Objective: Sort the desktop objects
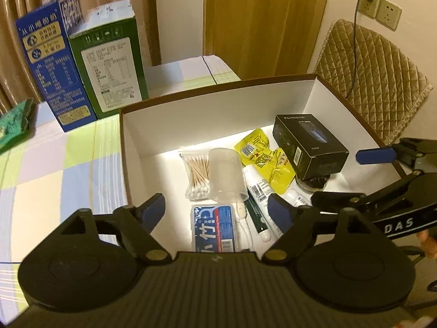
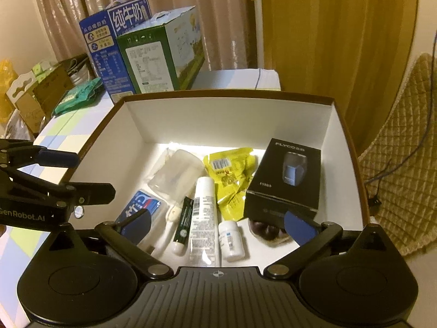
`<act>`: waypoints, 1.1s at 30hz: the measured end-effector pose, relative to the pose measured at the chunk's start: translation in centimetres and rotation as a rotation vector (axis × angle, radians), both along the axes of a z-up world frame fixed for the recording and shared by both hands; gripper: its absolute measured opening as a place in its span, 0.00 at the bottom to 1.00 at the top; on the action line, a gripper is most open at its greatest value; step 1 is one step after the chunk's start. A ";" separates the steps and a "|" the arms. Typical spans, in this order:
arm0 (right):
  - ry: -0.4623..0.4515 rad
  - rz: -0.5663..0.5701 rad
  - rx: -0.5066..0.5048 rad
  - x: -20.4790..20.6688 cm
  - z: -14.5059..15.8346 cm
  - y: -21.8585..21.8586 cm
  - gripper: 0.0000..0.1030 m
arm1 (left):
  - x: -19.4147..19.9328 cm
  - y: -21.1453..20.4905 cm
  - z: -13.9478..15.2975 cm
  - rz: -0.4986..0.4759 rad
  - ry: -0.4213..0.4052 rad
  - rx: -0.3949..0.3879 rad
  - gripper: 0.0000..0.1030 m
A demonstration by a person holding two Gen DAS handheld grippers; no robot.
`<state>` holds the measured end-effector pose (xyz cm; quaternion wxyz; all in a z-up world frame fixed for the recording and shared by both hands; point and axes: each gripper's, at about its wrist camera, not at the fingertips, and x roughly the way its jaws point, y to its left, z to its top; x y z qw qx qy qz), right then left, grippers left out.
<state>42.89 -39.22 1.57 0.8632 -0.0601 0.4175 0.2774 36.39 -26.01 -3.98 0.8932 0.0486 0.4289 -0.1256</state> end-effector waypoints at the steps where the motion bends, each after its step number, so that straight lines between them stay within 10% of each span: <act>1: -0.005 -0.005 -0.003 -0.4 0.2 -0.1 0.98 | -0.4 0.0 0.2 -0.001 -0.009 0.008 0.81; 33: -0.046 -0.048 0.050 -12.2 3.2 -3.1 0.98 | -13.8 2.6 4.8 0.130 -0.137 -0.016 0.97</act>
